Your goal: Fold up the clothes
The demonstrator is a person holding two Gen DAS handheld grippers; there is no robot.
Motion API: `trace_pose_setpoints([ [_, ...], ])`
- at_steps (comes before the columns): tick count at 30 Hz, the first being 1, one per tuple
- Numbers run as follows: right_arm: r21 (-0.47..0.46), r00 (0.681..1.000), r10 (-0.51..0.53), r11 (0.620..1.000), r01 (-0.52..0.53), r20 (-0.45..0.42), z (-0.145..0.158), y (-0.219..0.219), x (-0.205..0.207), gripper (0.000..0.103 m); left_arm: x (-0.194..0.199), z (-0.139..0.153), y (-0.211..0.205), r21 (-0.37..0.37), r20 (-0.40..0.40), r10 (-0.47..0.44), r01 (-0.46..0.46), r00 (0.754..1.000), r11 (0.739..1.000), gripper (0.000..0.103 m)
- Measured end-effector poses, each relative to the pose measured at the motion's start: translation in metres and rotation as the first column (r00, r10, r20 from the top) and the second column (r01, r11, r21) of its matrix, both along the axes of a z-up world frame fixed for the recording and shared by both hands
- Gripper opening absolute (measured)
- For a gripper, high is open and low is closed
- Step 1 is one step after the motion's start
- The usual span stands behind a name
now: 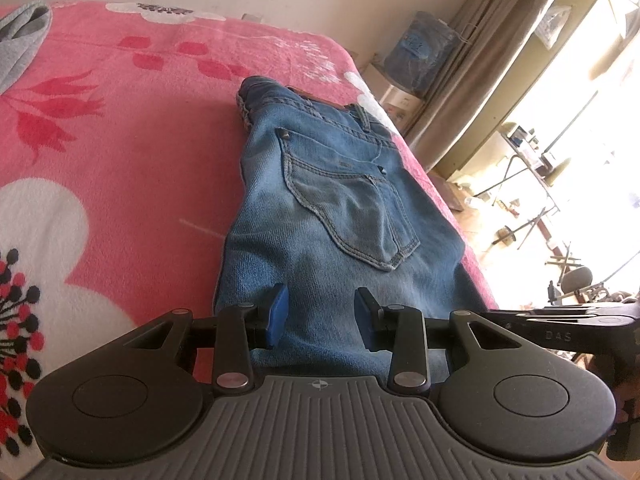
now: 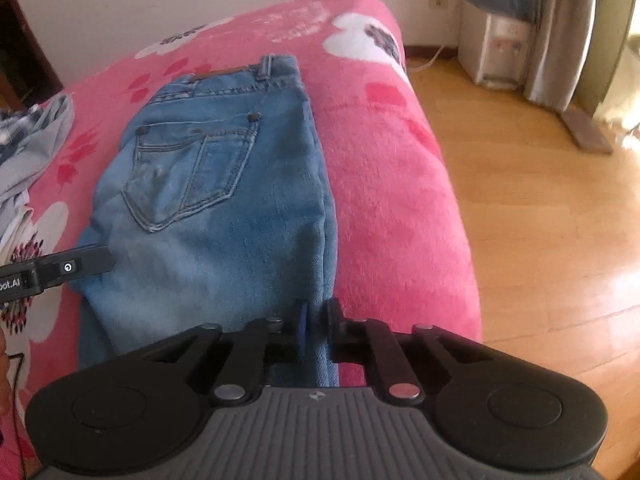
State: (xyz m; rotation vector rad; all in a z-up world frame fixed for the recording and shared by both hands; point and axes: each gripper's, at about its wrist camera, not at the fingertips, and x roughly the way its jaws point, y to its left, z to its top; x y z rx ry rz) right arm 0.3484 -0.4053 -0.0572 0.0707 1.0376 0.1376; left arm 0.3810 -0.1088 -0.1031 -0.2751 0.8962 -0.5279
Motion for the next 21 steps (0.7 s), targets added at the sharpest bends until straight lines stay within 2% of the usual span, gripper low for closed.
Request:
trace_pose_setpoints([
  [4, -0.021, 0.999, -0.02, 1.0, 0.021, 0.028, 0.006, 0.001, -0.007, 0.007, -0.001, 0.0, 0.0, 0.001, 0.002, -0.002, 0.002, 1.0, 1.0, 0.036],
  [9, 0.003, 0.997, -0.071, 0.997, 0.071, -0.024, -0.011, -0.005, 0.002, 0.008, 0.0, 0.0, 0.0, 0.001, 0.0, -0.001, 0.001, 1.0, 1.0, 0.036],
  [16, -0.027, 0.984, -0.171, 0.985, 0.17, -0.045, 0.005, -0.016, -0.004, 0.012, 0.0, -0.001, -0.002, 0.008, 0.001, 0.0, 0.0, 1.0, 1.0, 0.036],
  [19, 0.042, 0.988, -0.153, 0.987, 0.153, -0.004, 0.017, -0.017, 0.01, 0.012, 0.0, -0.001, -0.003, 0.014, 0.004, -0.003, 0.003, 1.0, 1.0, 0.036],
  [21, 0.074, 0.993, -0.109, 0.992, 0.106, 0.039, 0.022, -0.011, 0.022, 0.012, 0.0, -0.001, -0.003, 0.018, 0.006, -0.006, 0.006, 1.0, 1.0, 0.036],
])
